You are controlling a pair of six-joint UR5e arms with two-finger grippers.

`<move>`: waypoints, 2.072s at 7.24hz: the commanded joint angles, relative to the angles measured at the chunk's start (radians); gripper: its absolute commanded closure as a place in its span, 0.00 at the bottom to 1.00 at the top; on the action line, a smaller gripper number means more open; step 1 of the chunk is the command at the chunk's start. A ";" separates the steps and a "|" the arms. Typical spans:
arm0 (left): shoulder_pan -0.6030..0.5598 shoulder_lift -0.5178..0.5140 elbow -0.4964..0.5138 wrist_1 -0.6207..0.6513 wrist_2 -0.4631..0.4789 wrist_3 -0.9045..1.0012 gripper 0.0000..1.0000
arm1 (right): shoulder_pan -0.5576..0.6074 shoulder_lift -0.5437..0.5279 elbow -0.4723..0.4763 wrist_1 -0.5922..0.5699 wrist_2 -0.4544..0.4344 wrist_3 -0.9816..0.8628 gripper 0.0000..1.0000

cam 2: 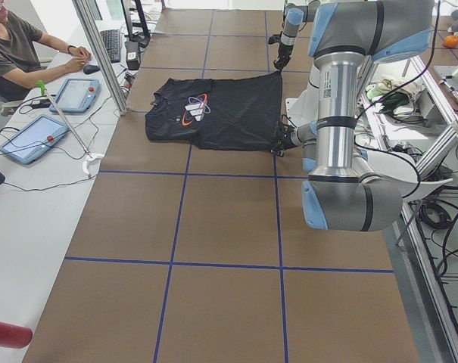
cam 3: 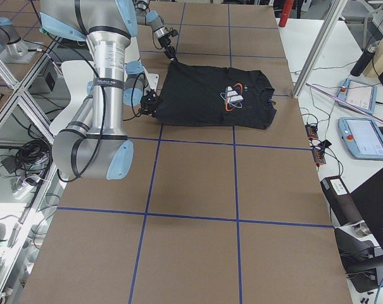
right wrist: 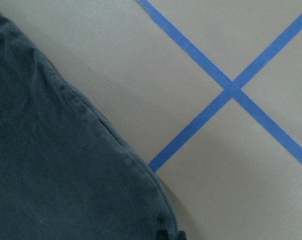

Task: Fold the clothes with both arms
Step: 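Move the left gripper to the hem corner nearest it and grasp it, then lift the hem with both grippers and fold it toward the collar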

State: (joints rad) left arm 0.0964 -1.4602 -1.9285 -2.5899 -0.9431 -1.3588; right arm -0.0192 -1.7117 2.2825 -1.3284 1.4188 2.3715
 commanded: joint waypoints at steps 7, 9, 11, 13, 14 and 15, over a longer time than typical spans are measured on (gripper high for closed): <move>0.006 0.001 -0.006 0.013 0.000 -0.010 0.33 | 0.002 0.001 0.000 0.000 0.000 0.000 1.00; 0.011 0.001 -0.003 0.016 -0.002 -0.011 0.34 | 0.002 0.001 0.000 0.000 0.002 0.000 1.00; 0.011 0.003 0.000 0.016 -0.002 -0.016 0.76 | 0.002 0.001 0.000 0.000 0.002 0.000 1.00; 0.013 0.004 -0.018 0.055 -0.008 -0.058 1.00 | 0.001 0.003 0.000 0.002 0.002 0.000 1.00; 0.017 0.006 -0.080 0.063 -0.009 -0.078 1.00 | 0.010 0.001 0.003 0.003 0.018 0.000 1.00; 0.017 0.011 -0.155 0.063 -0.072 -0.098 1.00 | 0.033 0.000 0.006 0.005 0.038 -0.002 1.00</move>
State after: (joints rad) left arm 0.1120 -1.4535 -2.0067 -2.5325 -0.9667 -1.4325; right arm -0.0066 -1.7104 2.2854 -1.3257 1.4369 2.3712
